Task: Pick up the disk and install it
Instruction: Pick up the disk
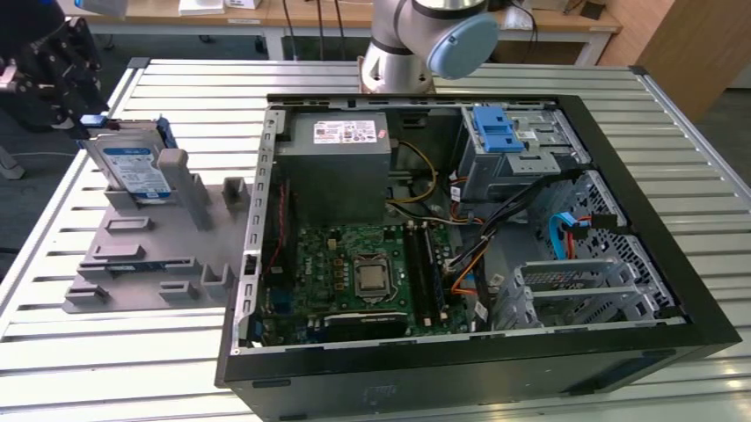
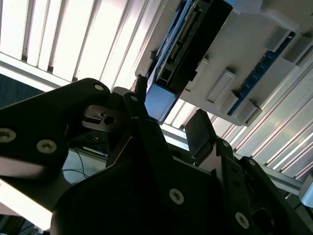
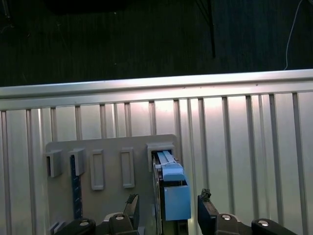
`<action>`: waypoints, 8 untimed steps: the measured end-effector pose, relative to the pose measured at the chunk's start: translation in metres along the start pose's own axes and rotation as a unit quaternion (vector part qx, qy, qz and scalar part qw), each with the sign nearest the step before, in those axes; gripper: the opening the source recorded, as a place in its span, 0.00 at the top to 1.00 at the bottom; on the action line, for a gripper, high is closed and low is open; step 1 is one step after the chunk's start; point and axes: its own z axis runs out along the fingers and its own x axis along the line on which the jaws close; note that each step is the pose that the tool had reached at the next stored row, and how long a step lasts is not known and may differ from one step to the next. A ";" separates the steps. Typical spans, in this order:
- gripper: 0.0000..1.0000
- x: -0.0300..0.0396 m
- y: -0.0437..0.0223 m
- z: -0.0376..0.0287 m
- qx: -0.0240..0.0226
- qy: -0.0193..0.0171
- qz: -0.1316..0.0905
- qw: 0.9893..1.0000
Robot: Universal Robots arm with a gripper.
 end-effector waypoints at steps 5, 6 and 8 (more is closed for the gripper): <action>0.41 -0.0005 0.0002 0.0054 -0.003 0.000 0.000 1.000; 0.41 -0.0006 0.0002 0.0068 -0.004 0.000 0.000 1.000; 0.41 -0.0005 0.0002 0.0096 -0.006 0.000 0.000 1.000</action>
